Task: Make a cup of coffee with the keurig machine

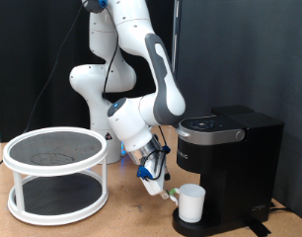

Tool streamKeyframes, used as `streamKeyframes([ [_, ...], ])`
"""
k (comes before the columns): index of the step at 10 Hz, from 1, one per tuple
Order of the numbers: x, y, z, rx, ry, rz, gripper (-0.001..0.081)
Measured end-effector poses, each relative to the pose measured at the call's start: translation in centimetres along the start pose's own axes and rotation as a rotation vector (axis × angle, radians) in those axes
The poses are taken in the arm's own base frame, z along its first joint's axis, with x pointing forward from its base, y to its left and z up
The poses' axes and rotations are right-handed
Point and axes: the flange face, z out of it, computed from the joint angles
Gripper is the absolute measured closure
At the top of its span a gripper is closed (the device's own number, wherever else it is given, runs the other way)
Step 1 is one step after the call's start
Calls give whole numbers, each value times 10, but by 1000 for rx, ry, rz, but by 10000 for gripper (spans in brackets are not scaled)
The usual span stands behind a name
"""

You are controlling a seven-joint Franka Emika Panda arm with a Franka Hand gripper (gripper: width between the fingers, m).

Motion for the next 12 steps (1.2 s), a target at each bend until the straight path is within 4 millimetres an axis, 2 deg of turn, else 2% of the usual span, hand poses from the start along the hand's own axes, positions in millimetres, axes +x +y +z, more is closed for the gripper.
streamKeyframes([
  [6,29,-16,-4,42,32,67,72],
  [9,38,-12,-3,17,49,7,72],
  [12,56,2,-20,-39,-24,-78,72],
])
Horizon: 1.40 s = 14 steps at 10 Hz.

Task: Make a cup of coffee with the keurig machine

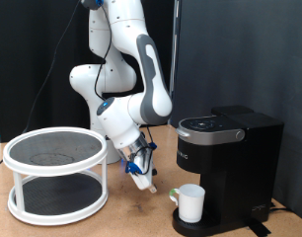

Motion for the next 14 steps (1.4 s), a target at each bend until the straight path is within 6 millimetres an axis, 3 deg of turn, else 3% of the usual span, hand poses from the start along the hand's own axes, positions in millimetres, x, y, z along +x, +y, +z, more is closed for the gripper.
streamKeyframes([
  [6,-17,21,-59,-90,-224,74,72],
  [9,-22,26,-60,-136,-235,94,72],
  [14,-53,62,-104,-280,-290,193,72],
])
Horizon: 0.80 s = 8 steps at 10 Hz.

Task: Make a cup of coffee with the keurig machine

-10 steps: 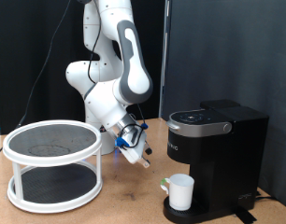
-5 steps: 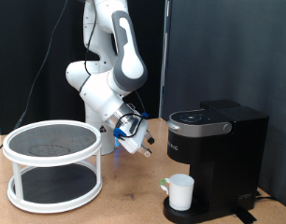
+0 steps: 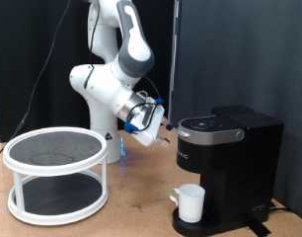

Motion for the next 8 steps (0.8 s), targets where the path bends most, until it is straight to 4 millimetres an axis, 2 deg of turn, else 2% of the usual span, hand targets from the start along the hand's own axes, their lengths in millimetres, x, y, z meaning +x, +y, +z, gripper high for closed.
streamKeyframes([
  [5,-33,48,-40,-97,-140,-96,72],
  [8,-49,72,-65,-92,-216,-118,72],
])
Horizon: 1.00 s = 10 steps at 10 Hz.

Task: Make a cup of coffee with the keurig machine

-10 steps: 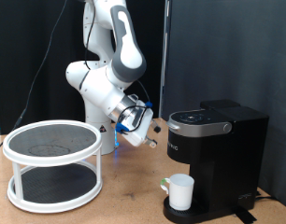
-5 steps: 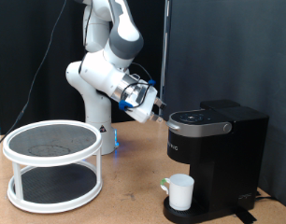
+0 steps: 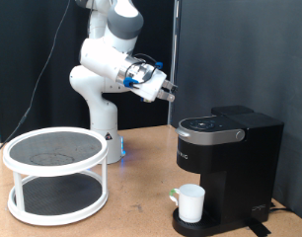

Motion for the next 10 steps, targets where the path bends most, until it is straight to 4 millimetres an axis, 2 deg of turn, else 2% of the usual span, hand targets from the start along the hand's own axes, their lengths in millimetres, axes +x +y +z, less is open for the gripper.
streamKeyframes([
  [1,-5,10,-7,1,-20,-3,72],
  [3,-9,11,-5,3,-7,-4,72],
  [4,-21,19,-3,8,-5,-34,72],
  [7,-49,47,13,161,231,-232,72],
  [10,-75,63,39,445,448,-442,72],
])
